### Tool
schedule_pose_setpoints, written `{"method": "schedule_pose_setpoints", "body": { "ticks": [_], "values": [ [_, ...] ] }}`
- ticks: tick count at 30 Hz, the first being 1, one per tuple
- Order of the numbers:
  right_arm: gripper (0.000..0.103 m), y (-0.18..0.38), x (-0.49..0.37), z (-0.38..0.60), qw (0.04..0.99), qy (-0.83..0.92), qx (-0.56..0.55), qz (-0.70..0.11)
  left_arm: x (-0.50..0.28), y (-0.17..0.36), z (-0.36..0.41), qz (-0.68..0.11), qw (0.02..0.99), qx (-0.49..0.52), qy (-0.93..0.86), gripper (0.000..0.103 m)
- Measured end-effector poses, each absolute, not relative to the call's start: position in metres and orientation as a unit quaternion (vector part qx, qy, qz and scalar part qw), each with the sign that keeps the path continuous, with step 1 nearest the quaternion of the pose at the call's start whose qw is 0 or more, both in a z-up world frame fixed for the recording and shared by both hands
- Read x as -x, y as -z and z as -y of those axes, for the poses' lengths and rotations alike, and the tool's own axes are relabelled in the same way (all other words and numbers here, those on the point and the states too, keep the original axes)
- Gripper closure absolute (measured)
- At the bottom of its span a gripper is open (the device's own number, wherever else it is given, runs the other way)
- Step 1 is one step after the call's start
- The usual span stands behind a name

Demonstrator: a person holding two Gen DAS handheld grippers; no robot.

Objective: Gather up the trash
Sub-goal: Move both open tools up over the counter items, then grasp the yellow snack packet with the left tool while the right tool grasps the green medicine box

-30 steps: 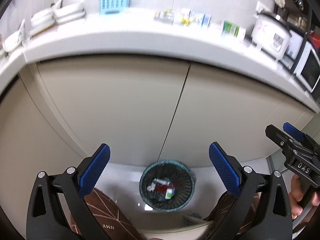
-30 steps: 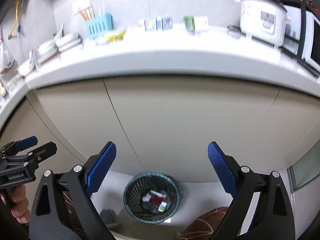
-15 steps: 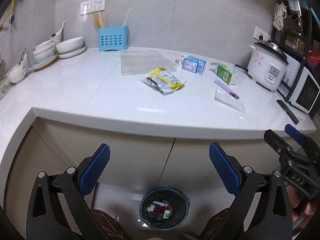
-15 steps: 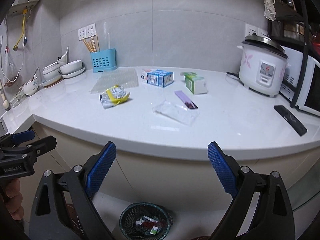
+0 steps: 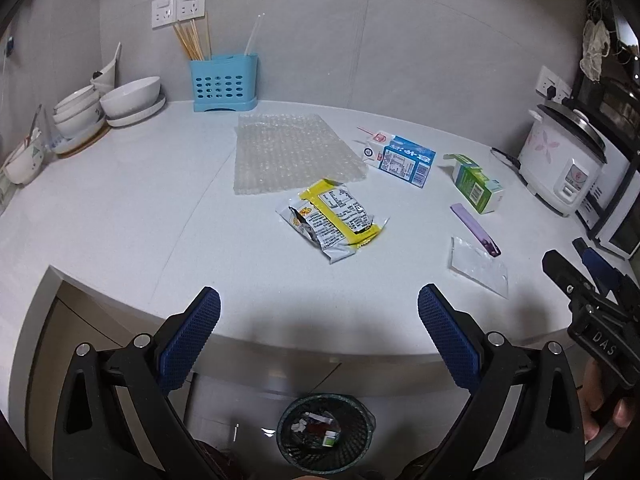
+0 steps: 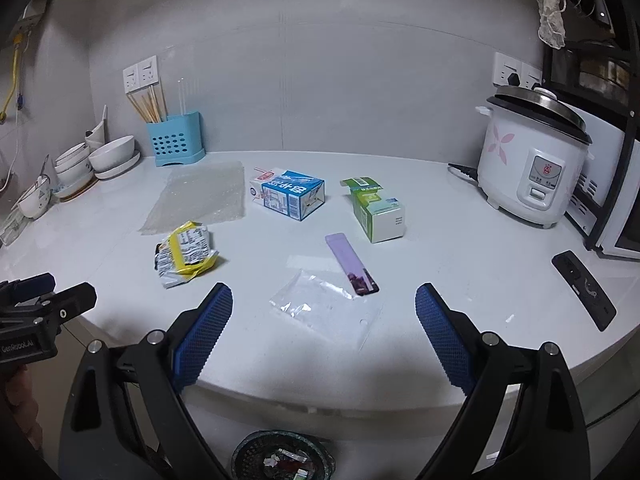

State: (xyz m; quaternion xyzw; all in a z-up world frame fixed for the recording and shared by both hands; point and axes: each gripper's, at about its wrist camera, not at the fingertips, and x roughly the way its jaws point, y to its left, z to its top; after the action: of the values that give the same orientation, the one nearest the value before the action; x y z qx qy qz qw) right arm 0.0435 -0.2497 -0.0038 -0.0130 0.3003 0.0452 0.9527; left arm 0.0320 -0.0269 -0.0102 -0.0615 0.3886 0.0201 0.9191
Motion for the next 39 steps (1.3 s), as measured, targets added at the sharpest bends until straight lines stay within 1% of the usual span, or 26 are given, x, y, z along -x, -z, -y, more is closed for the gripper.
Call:
{"method": "schedule_pose_setpoints", "body": {
  "ticks": [9, 21, 30, 34, 37, 39],
  "values": [
    [0.014, 0.008, -0.119, 0.269, 0.944, -0.024, 0.008, -0.33, -0.094, 0.027, 0.027, -0.42, 0.905, 0.055, -0.033, 0.006],
    [0.014, 0.032, -0.209, 0.279, 0.932, 0.0, 0.018, -0.363, -0.168, 0.056, 0.043, -0.46, 0.885, 0.053, -0.044, 0.006],
    [0.014, 0.049, -0.257, 0.284, 0.922, 0.018, 0.017, -0.387, -0.202, 0.08, 0.049, -0.483, 0.873, 0.05, -0.051, 0.006],
    [0.014, 0.061, -0.275, 0.289, 0.911, 0.022, 0.007, -0.411, -0.211, 0.086, 0.049, -0.489, 0.87, 0.046, -0.055, 0.006],
    [0.014, 0.067, -0.282, 0.29, 0.907, 0.024, 0.004, -0.419, -0.216, 0.09, 0.049, -0.495, 0.866, 0.043, -0.059, 0.009],
    [0.019, 0.07, -0.285, 0.29, 0.906, 0.027, 0.005, -0.423, -0.218, 0.091, 0.049, -0.494, 0.866, 0.035, -0.065, 0.011]
  ]
}}
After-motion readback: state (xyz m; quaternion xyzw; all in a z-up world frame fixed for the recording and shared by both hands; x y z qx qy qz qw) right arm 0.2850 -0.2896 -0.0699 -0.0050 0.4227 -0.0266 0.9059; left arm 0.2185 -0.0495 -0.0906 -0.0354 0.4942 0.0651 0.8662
